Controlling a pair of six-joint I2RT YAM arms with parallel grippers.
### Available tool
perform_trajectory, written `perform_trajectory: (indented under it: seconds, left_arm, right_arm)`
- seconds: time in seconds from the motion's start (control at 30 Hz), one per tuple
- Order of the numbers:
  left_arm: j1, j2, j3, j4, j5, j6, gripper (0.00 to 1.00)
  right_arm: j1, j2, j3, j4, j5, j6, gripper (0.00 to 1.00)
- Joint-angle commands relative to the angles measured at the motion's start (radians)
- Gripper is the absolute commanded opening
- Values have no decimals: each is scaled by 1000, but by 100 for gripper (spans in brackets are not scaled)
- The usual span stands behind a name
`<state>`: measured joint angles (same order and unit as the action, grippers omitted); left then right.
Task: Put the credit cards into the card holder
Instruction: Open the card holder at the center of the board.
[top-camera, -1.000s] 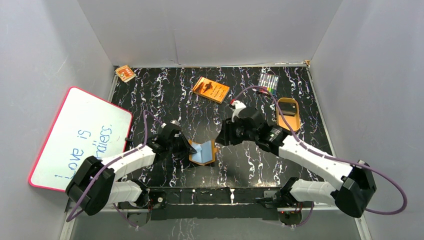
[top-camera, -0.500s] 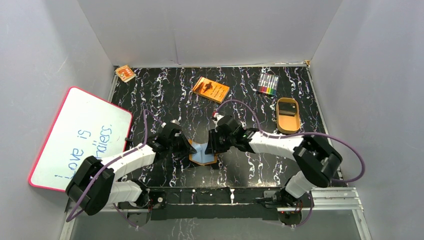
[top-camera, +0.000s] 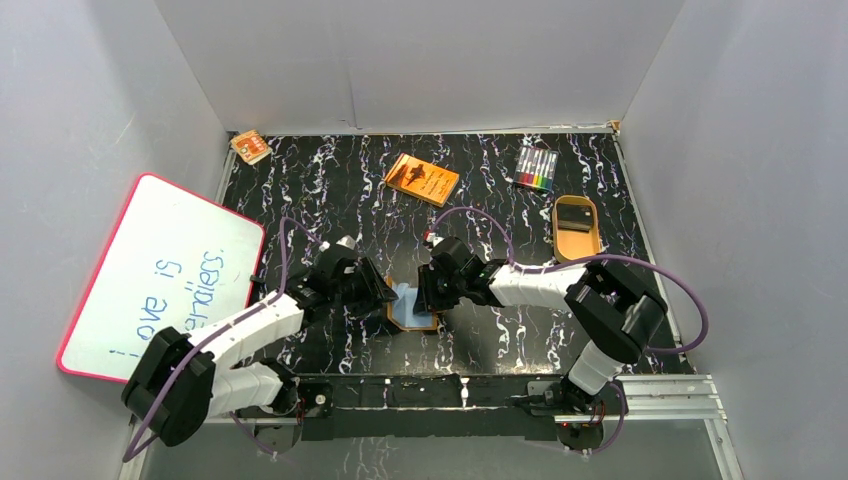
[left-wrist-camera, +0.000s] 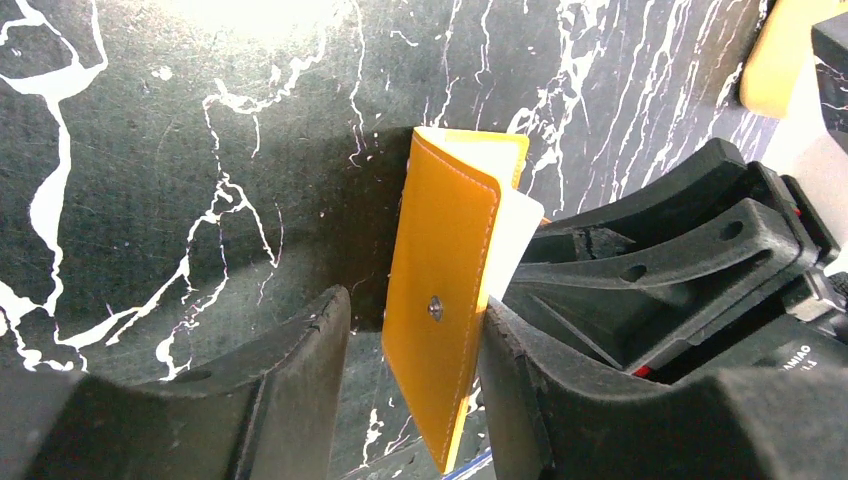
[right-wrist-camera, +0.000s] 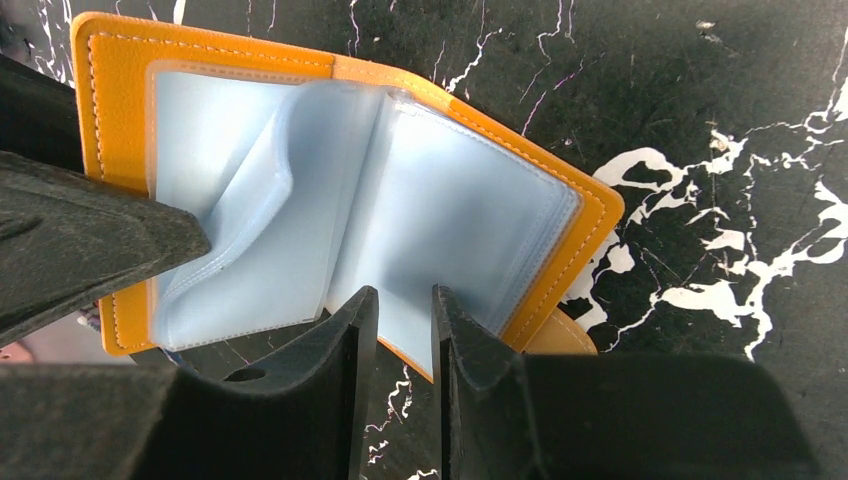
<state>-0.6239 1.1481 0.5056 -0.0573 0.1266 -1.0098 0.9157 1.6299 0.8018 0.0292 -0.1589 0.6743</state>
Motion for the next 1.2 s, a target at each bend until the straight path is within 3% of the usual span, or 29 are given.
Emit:
perform_trajectory:
  seconds: [0.0,0.23,0.53,0.63,0.87,1.17]
  left_arm:
    - [0,-43,-3,-6,-13,15,47]
    - [0,-19,19,-37,-49,28,42]
    - [0,31,15,29,22,66,14]
    - [0,61,25,53,73,80,0]
    - [0,67,86,-10,56,84,0]
    - [-1,102,208,-173,-3,108,0]
  right_arm:
    - [-7,3,-21,18,29,-21,35]
    - [-7,-1,-29,20,31,-29,33]
    - [-9,-16,-35,32,17,-20,31]
    - [-18,-42,-57,49,17,11,33]
    - [-97,-176,-188,186,-38,110,38]
    - [-103,-260,-135,244,-121,154,64]
